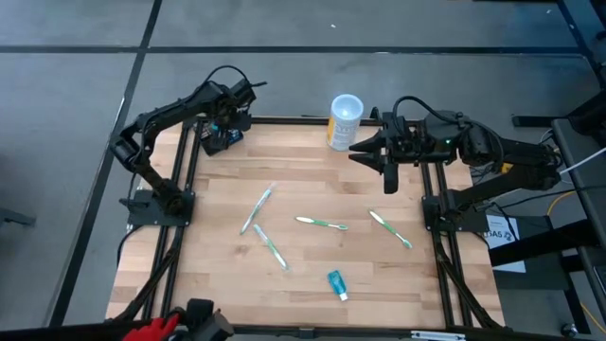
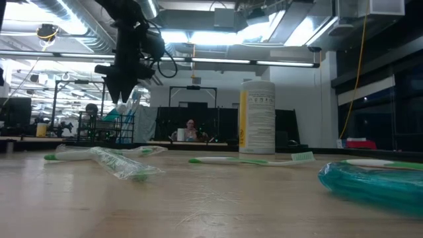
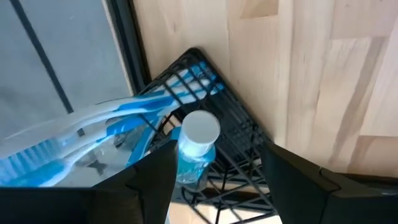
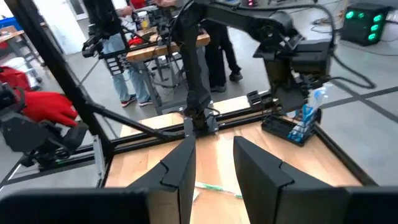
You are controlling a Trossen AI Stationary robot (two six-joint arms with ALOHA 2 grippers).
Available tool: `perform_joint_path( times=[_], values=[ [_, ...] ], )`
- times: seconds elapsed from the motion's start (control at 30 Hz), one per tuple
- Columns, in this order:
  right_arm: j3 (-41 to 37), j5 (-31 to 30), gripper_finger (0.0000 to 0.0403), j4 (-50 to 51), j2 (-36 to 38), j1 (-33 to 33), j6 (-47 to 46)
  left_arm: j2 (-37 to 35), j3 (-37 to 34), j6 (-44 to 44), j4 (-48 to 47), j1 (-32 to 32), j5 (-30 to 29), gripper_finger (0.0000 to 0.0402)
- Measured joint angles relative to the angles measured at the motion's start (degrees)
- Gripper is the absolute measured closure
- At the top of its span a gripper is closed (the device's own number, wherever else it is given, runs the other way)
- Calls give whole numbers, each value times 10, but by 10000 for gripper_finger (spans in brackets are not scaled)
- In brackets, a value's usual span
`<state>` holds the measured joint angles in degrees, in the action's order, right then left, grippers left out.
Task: Pick & Place toothbrushing station
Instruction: Put the blue mouthwash bottle into the middle section of the black organizer
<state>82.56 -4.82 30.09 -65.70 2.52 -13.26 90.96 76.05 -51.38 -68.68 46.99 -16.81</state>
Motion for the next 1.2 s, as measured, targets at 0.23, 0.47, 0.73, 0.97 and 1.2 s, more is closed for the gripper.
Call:
perform_joint_path(
  times=[0.23,0.47,0.73,0.97,1.2],
  values=[
    [0,-8,293,4,9,0,2,6,0,-4,16,2,-1,176],
    [0,-8,293,14,11,0,-8,34,0,-9,18,2,-15,176],
    [0,-8,293,20,18,0,-13,37,0,-12,25,21,-30,177],
    [0,-17,293,23,23,0,-11,37,0,-10,36,27,-22,205],
    [0,-18,293,26,26,0,-12,37,0,-9,38,25,-2,218]
  ],
)
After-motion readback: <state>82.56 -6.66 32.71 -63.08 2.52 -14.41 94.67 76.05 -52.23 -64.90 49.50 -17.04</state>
